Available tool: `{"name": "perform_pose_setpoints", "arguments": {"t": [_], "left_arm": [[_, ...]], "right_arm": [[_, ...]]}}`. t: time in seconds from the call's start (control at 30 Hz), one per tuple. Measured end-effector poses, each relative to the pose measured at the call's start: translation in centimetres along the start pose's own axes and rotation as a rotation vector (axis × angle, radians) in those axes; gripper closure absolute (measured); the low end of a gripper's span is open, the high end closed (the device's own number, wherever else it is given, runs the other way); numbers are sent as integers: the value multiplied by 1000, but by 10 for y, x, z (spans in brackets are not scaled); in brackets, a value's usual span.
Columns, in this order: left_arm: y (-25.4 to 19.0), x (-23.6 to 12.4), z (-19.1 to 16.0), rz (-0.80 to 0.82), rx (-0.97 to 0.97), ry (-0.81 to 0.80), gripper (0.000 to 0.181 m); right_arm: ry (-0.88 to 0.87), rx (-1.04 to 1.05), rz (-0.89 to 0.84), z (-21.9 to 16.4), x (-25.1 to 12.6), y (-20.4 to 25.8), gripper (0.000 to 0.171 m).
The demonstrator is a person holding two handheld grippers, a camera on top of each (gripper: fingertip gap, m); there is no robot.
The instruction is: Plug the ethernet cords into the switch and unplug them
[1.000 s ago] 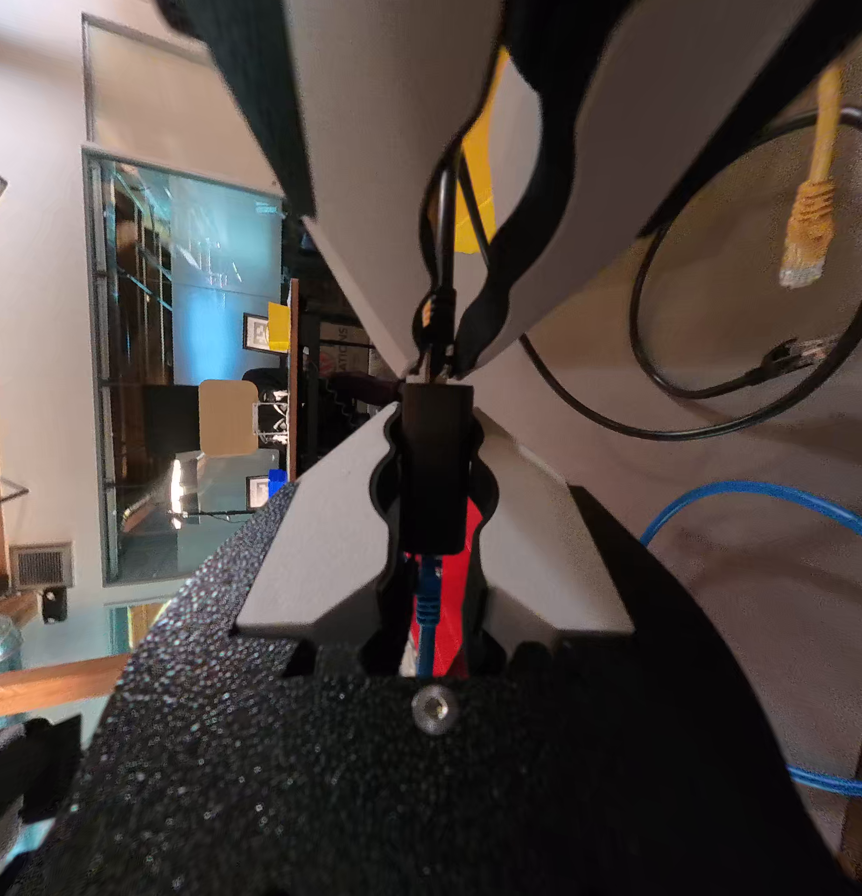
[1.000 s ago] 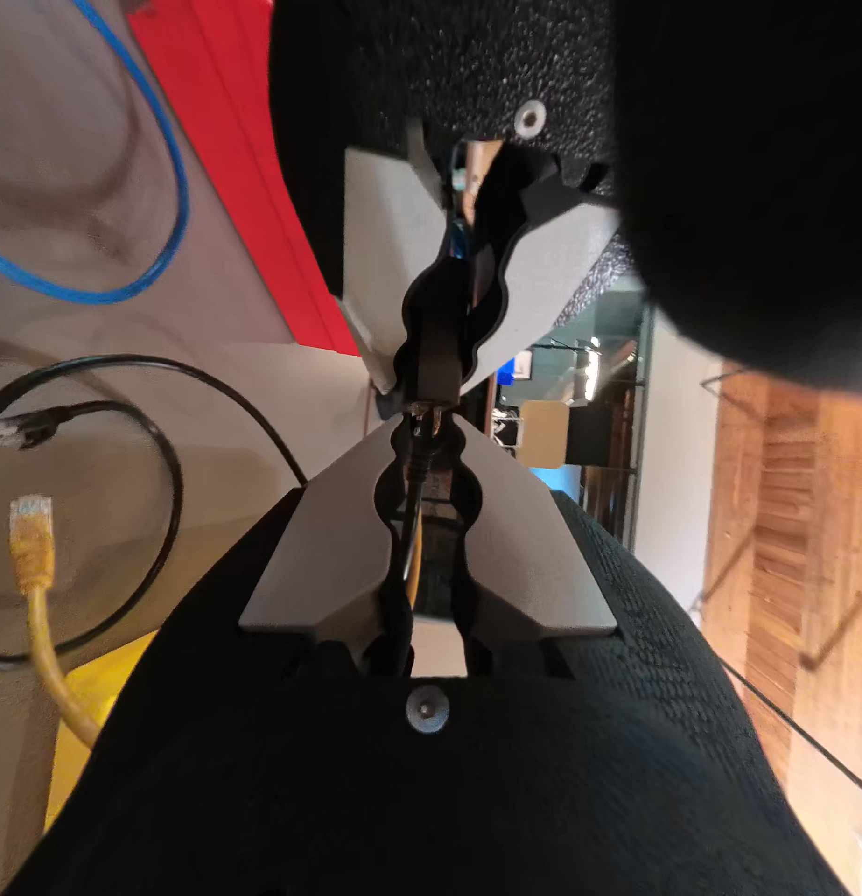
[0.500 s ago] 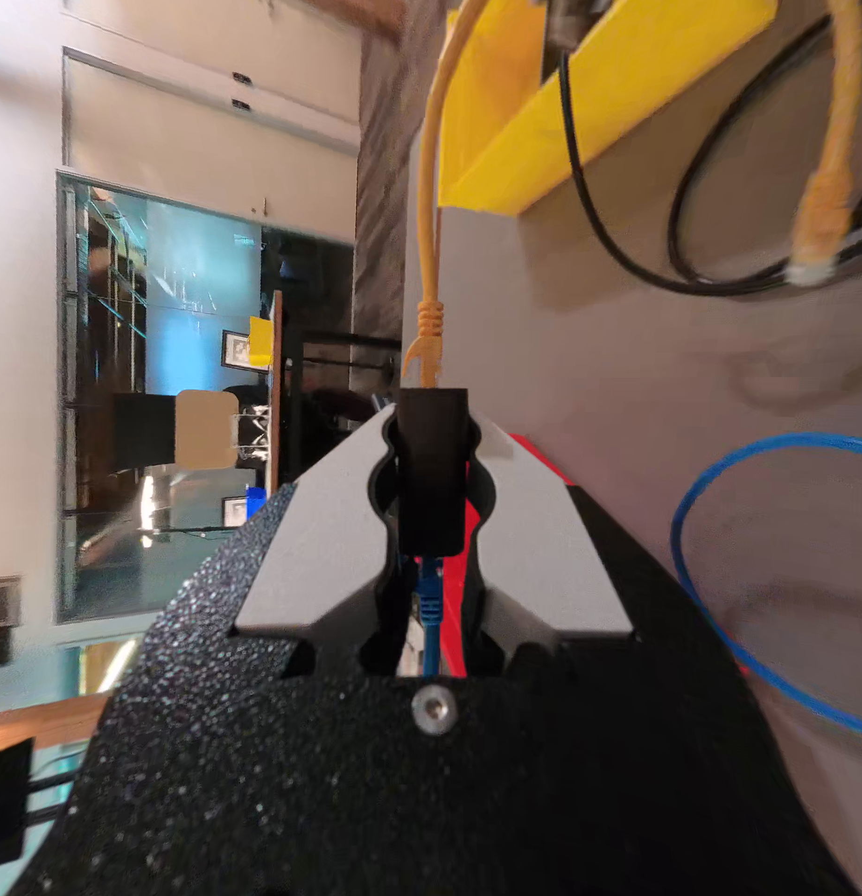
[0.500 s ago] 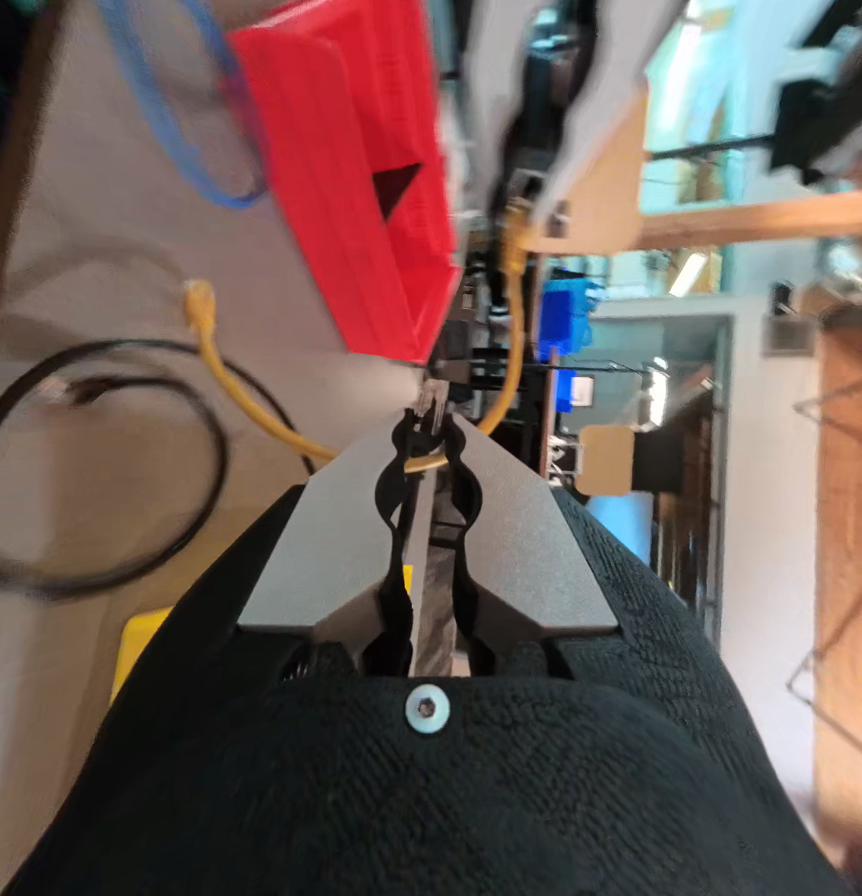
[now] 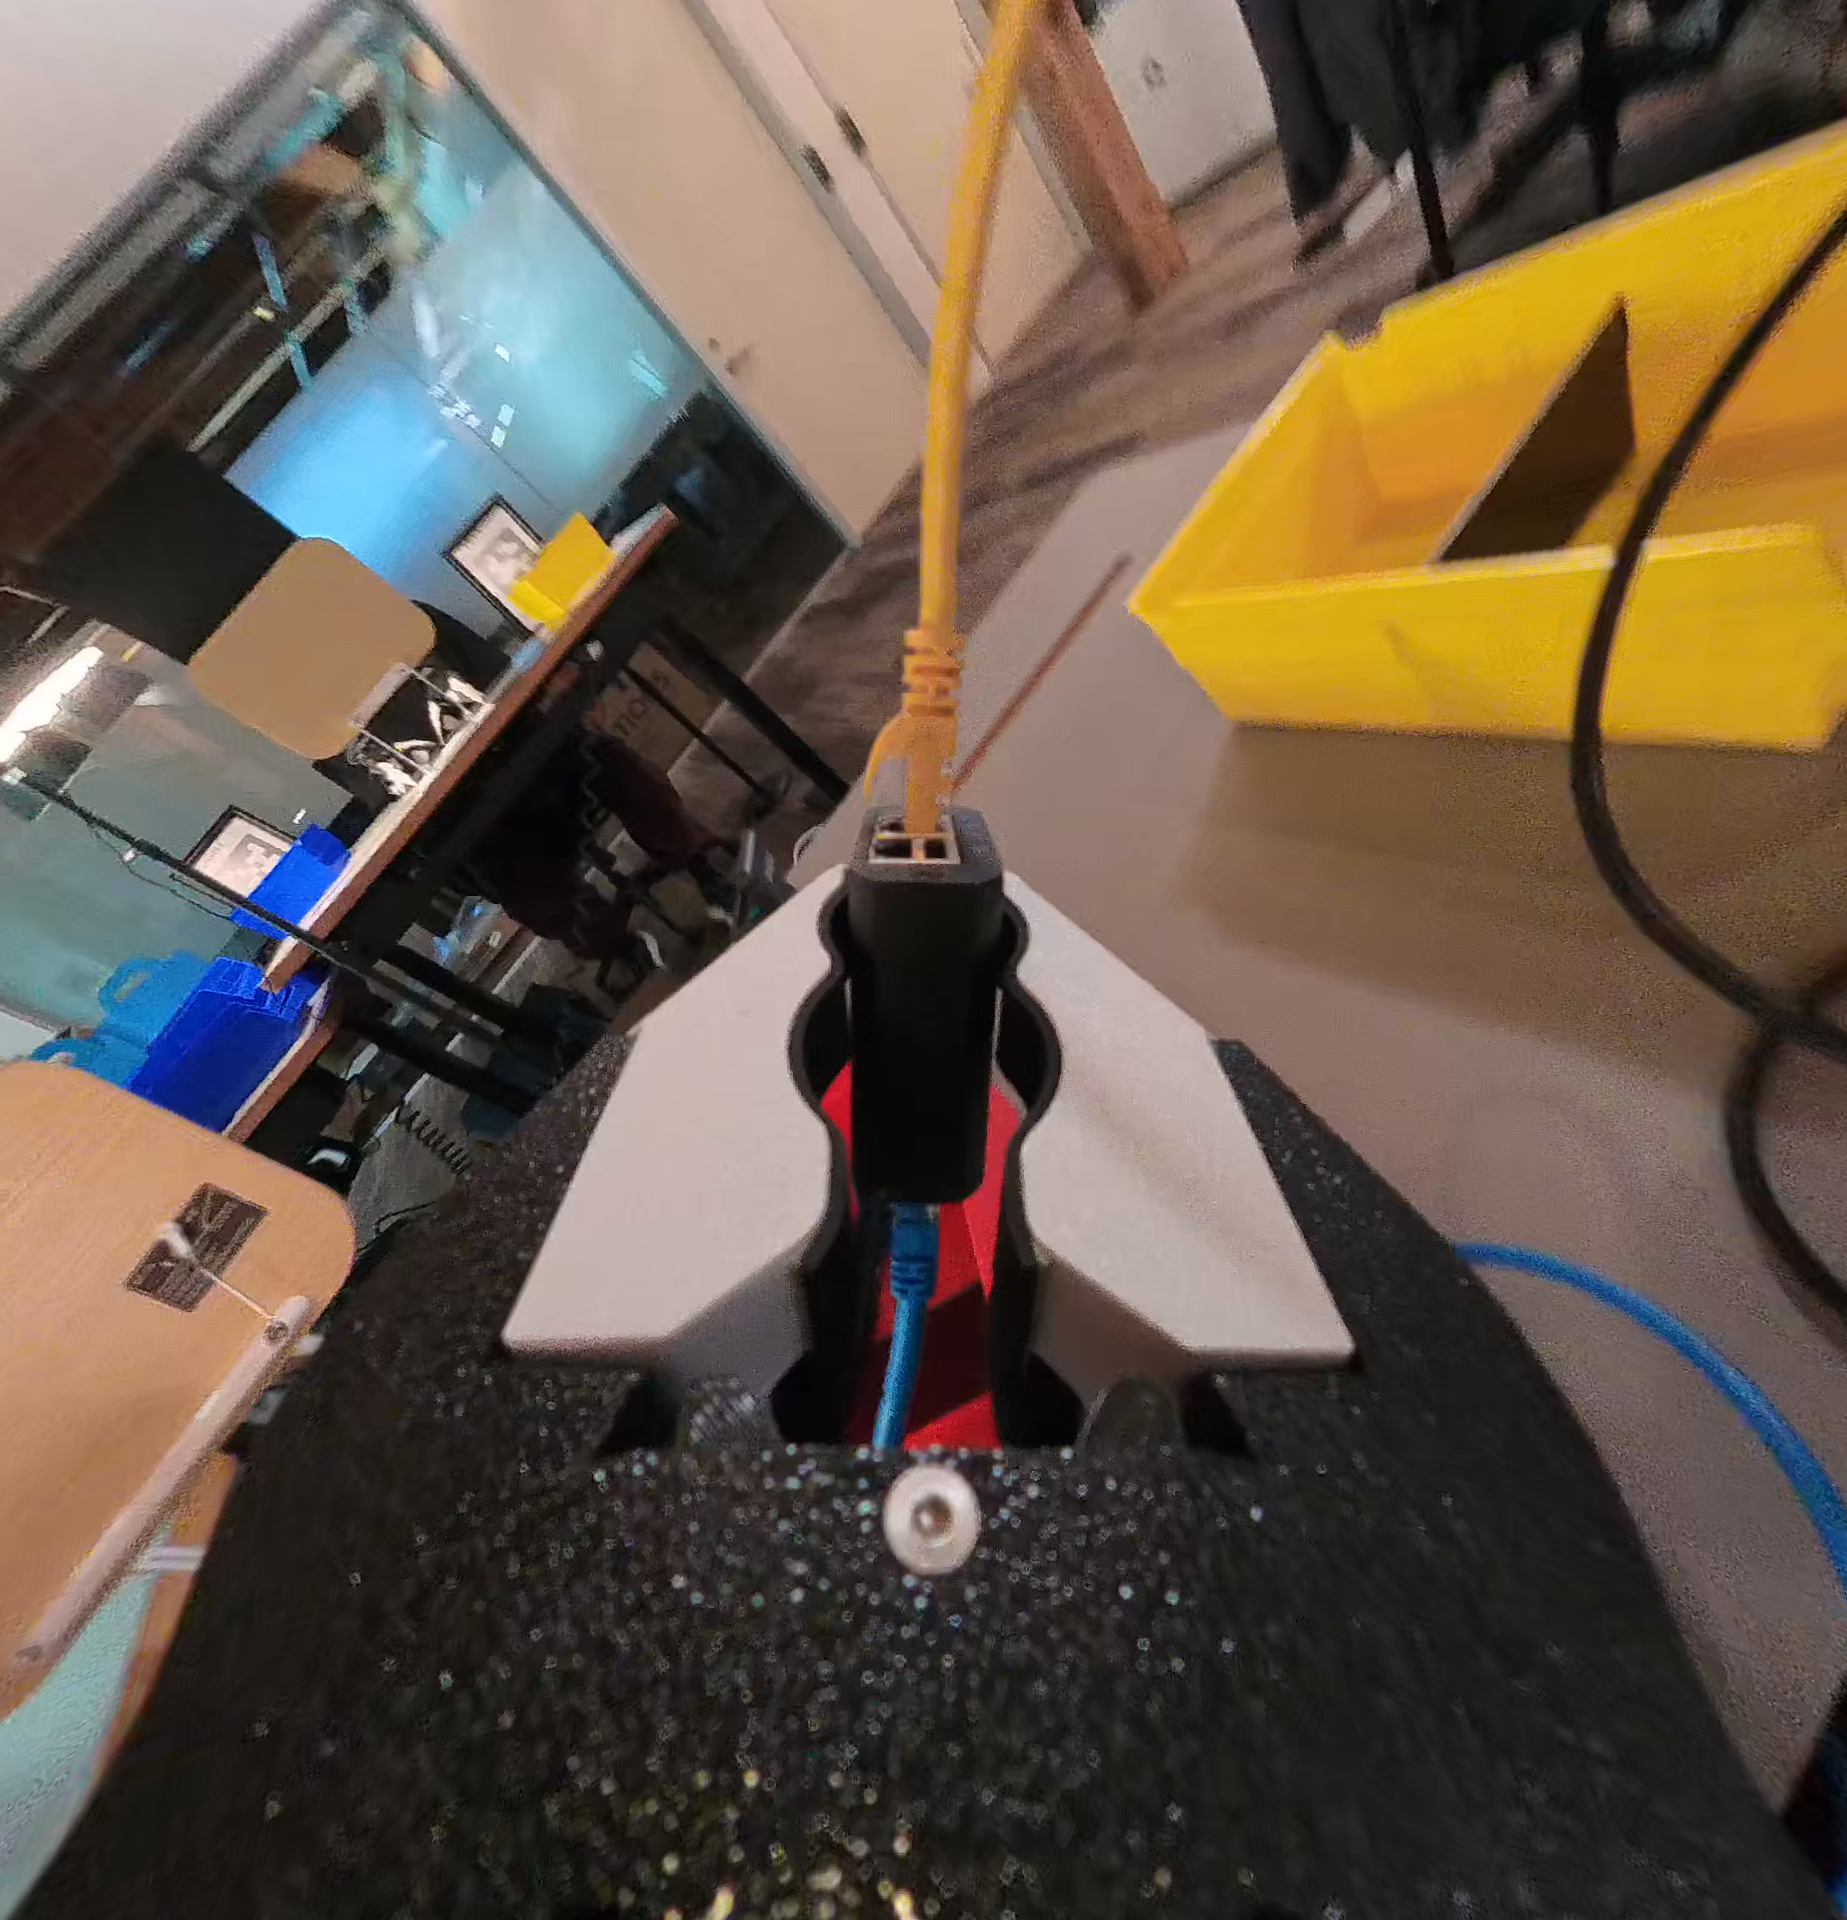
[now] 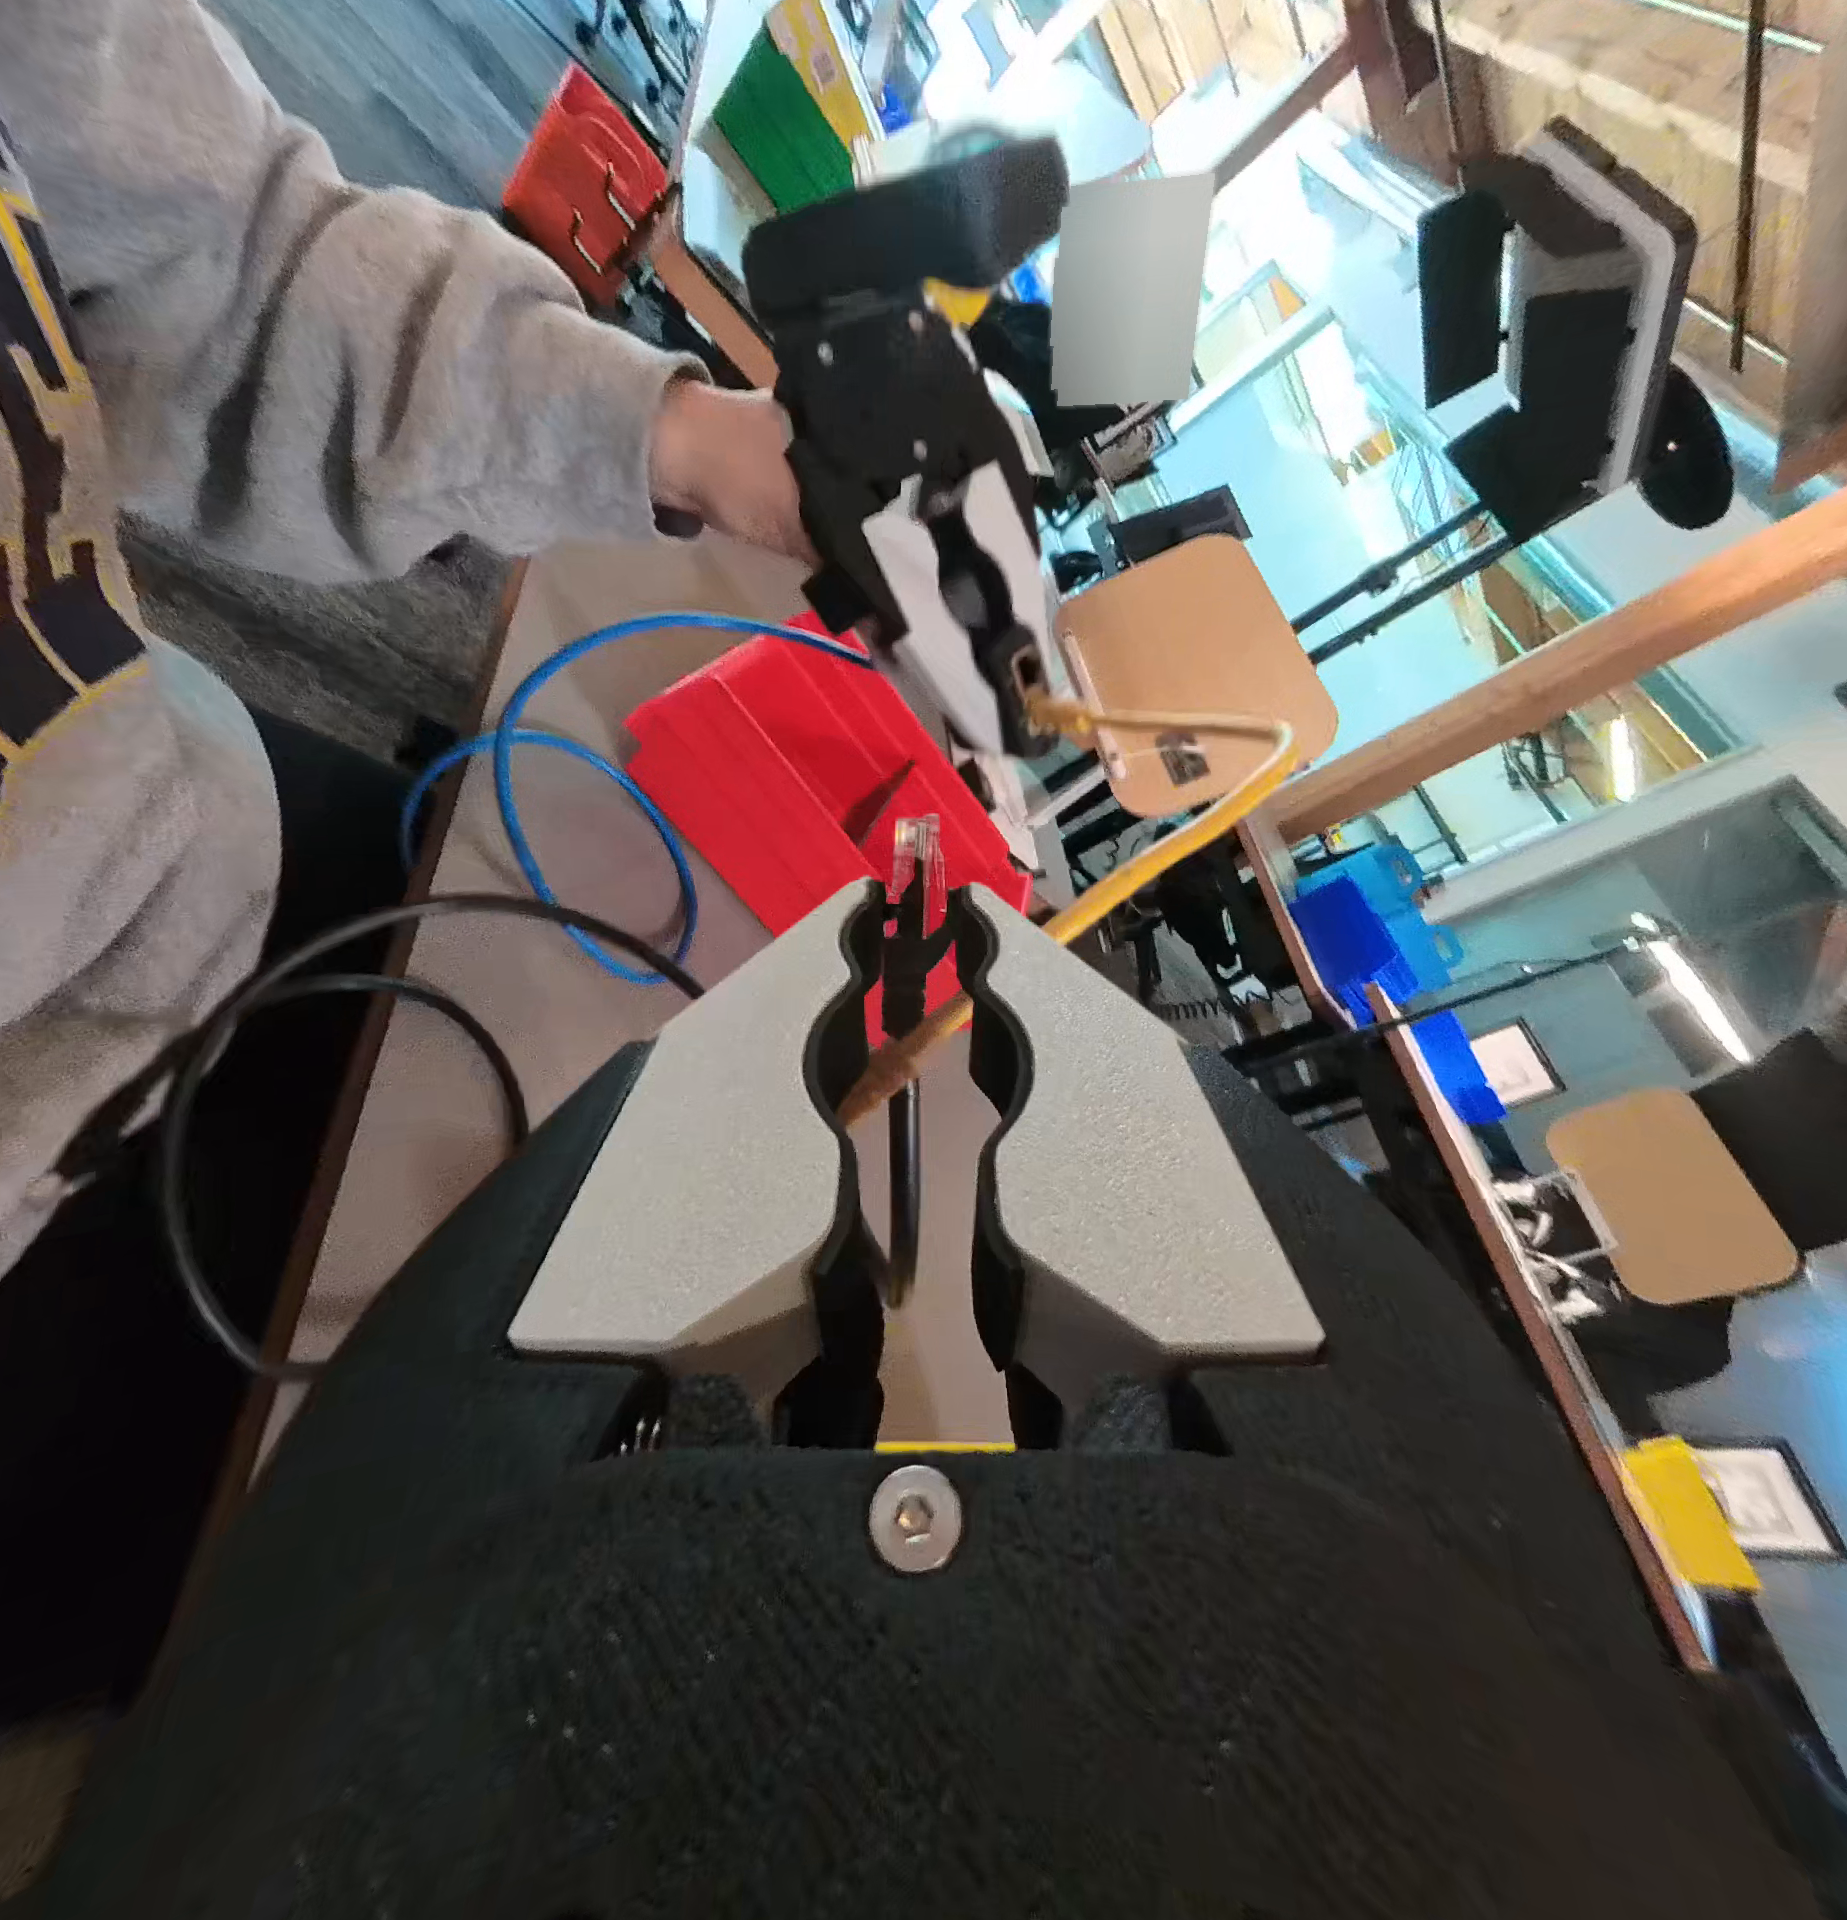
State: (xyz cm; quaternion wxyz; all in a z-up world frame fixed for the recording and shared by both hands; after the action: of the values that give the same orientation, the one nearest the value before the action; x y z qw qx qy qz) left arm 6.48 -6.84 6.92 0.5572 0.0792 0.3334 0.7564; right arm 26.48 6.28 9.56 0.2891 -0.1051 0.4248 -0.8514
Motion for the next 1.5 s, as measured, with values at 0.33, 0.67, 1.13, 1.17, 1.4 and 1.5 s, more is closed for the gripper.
{"name": "perform_pose_setpoints", "arguments": {"t": [0.33,0.67,1.13,1.17,1.4,1.5], "left_arm": [[47,-14,-30,152,-299,-69,161],[71,-29,-48,170,-374,-101,160],[42,-7,-41,64,-252,-26,160],[40,-4,-41,58,-245,-19,160],[25,8,-39,3,-197,5,160],[16,15,-39,-21,-168,25,160]], "right_arm": [[-138,104,26,7,-38,-13,160],[-241,-12,-946,42,-117,-103,161],[113,-215,-1030,-3,-119,-173,161],[134,-202,-1029,-13,-119,-171,161],[284,-30,-926,-82,-113,-138,161],[415,95,-769,-127,-99,-107,161]]}}
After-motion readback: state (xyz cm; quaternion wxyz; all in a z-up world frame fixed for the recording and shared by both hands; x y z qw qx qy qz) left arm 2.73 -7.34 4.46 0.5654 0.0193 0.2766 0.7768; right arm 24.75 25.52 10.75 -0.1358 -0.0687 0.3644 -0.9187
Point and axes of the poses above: each gripper's, where its closed fingertips meet, x out along the fingers, z out of its top, y = z × x across the jaws, the point moved 4 cm from there along -x, back along the fingers, and after that the axes turned 8 degrees about -z, right-handed, at the moved point
